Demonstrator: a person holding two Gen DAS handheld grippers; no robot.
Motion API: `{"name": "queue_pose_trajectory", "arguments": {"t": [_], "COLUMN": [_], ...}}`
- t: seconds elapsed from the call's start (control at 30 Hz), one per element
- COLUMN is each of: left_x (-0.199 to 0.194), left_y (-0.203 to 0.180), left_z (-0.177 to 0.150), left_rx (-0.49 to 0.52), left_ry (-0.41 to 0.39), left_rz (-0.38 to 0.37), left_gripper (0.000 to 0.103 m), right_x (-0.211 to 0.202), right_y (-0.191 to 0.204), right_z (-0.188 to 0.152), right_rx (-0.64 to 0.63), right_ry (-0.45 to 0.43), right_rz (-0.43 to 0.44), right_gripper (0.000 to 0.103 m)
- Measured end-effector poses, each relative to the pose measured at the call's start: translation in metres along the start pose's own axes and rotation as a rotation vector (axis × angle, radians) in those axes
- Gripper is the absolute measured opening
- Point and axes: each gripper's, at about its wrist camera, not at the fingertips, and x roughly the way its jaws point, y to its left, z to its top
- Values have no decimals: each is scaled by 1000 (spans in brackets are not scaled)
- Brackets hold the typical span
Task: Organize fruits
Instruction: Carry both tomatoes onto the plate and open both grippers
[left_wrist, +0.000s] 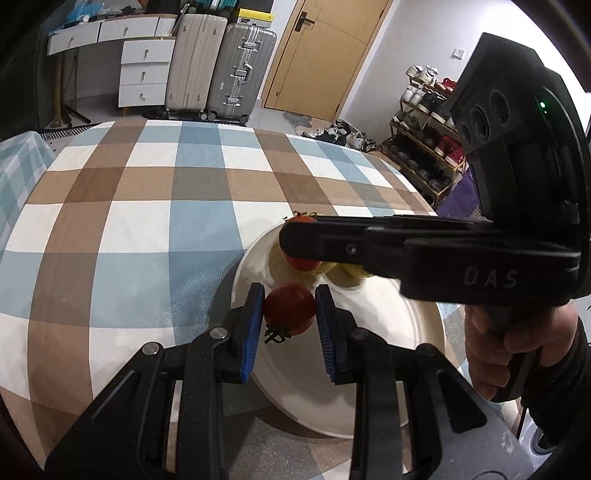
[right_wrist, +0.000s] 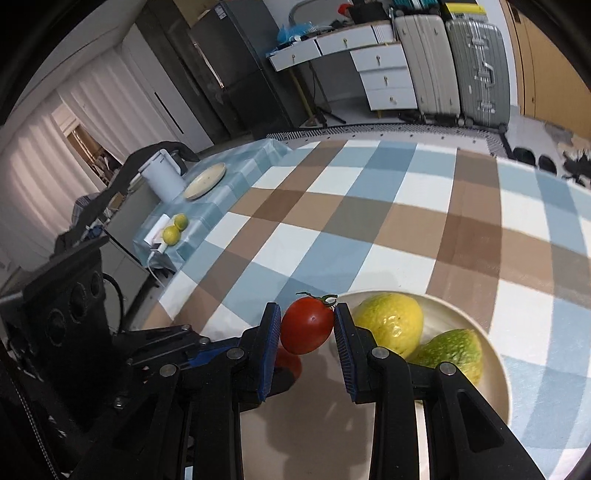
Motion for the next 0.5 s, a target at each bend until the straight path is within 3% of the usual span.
{"name": "queue_pose_trajectory", "arguments": {"t": [0.37,0.5], "left_x": [1,-2], "left_y": [2,1], "left_z": [2,3], "left_rx": [-4,-4], "left_ry": [-9,-14], "left_rz": [8,-1], "left_gripper": [25,26], "right_x": [10,6], "right_y": [1,3], "right_z": [-1,-2], "right_rx": [-15,-23], "right_ry": [15,3], "right_rz": [-53,-54], "right_gripper": [31,45]}}
